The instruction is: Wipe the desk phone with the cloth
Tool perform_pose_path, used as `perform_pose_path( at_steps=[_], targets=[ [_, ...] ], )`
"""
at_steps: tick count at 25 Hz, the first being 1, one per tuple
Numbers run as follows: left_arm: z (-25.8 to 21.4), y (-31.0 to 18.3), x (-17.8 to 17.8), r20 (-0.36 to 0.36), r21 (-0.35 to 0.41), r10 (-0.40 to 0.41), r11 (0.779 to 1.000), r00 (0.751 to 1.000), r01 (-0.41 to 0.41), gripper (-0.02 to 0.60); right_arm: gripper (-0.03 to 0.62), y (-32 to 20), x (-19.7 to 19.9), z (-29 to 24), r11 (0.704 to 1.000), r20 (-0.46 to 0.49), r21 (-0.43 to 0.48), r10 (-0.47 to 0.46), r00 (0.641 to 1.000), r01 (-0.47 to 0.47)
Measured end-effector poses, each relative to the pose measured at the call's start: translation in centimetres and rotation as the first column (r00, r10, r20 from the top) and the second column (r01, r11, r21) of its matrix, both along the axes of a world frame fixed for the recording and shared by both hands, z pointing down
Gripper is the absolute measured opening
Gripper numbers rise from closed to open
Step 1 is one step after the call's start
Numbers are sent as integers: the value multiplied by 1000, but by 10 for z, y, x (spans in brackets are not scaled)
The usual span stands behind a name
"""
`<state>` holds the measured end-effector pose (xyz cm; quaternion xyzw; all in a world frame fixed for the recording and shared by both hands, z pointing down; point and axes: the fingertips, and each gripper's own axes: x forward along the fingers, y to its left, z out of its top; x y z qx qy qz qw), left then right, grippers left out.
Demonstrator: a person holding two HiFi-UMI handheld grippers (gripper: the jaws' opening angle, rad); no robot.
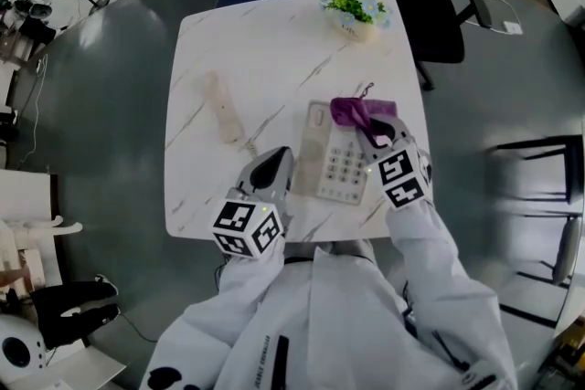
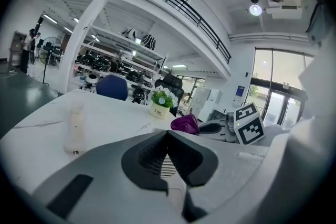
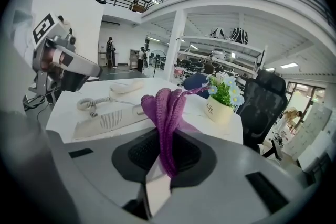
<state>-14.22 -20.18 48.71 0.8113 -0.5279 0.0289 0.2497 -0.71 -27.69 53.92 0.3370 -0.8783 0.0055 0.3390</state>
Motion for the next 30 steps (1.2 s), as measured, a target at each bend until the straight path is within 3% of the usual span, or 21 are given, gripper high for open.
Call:
perform_pose_path(
  at_steps=[15, 30],
  targets=[
    [2, 20, 9, 2, 6, 68, 998, 998, -68, -3, 41, 29, -2, 8, 999, 11, -21, 33, 999, -33],
    [5, 57, 19, 2, -20, 12, 1000, 1000, -12, -3, 41, 64, -3, 16, 997, 21, -77, -7, 1000, 8]
  ],
)
